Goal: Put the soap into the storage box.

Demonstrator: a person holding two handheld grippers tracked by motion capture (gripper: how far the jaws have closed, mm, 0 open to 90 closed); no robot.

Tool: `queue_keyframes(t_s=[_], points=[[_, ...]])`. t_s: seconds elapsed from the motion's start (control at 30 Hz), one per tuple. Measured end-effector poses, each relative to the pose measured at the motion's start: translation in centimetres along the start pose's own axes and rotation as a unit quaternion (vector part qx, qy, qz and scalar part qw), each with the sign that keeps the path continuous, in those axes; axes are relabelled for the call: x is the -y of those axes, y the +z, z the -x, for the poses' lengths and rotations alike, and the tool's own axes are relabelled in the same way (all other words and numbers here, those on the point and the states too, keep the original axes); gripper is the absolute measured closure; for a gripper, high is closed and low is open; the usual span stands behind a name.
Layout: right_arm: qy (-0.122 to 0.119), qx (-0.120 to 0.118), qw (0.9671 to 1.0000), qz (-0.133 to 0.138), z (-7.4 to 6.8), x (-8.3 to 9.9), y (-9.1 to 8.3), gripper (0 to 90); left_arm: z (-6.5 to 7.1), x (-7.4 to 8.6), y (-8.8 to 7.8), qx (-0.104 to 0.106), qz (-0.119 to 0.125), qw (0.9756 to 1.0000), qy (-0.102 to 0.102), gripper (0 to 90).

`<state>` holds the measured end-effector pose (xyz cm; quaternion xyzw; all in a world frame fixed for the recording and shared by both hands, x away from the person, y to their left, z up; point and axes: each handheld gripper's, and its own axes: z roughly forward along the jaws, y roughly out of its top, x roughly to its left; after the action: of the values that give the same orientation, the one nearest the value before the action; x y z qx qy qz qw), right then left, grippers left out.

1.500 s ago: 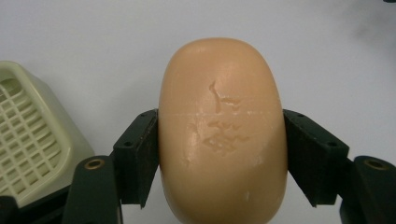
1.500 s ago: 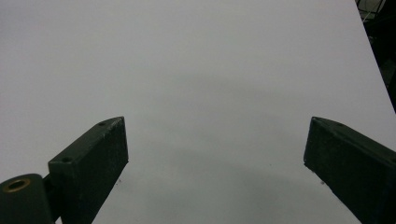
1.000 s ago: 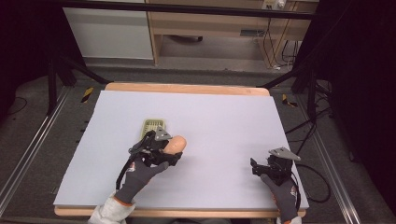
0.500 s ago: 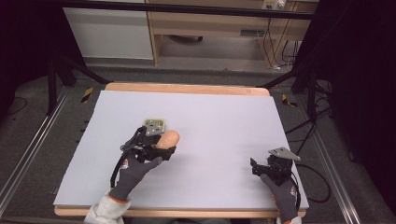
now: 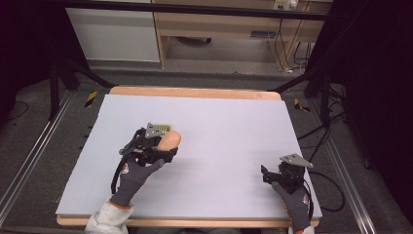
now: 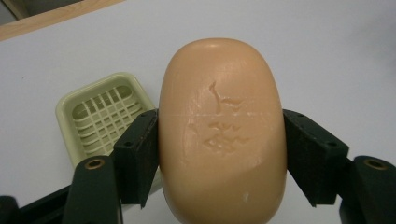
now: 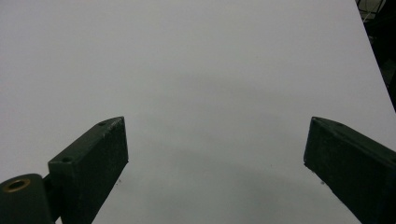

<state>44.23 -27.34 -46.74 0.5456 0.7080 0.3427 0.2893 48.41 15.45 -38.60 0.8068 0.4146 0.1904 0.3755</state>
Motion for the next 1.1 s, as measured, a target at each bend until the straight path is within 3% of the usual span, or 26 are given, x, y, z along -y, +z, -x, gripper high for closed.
queue_keyframes(t_s=[0.5, 0.67, 1.1], points=[[0.001, 0.001, 1.0, -0.001, 0.0, 0.0, 0.1, 6.8, -2.1, -0.5, 0.5, -0.023, -0.002, 0.9996, -0.013, 31.9], [0.0, 0.0, 1.0, 0.002, -0.1, 0.0, 0.0, 6.7, -3.0, -0.8, 1.2, -0.036, -0.006, 0.9992, -0.015, 31.8], [-0.001, 0.001, 1.0, 0.003, -0.2, 0.0, 0.0, 6.8, -4.6, -0.5, 3.2, -0.045, -0.017, 0.9983, -0.033, 31.9]])
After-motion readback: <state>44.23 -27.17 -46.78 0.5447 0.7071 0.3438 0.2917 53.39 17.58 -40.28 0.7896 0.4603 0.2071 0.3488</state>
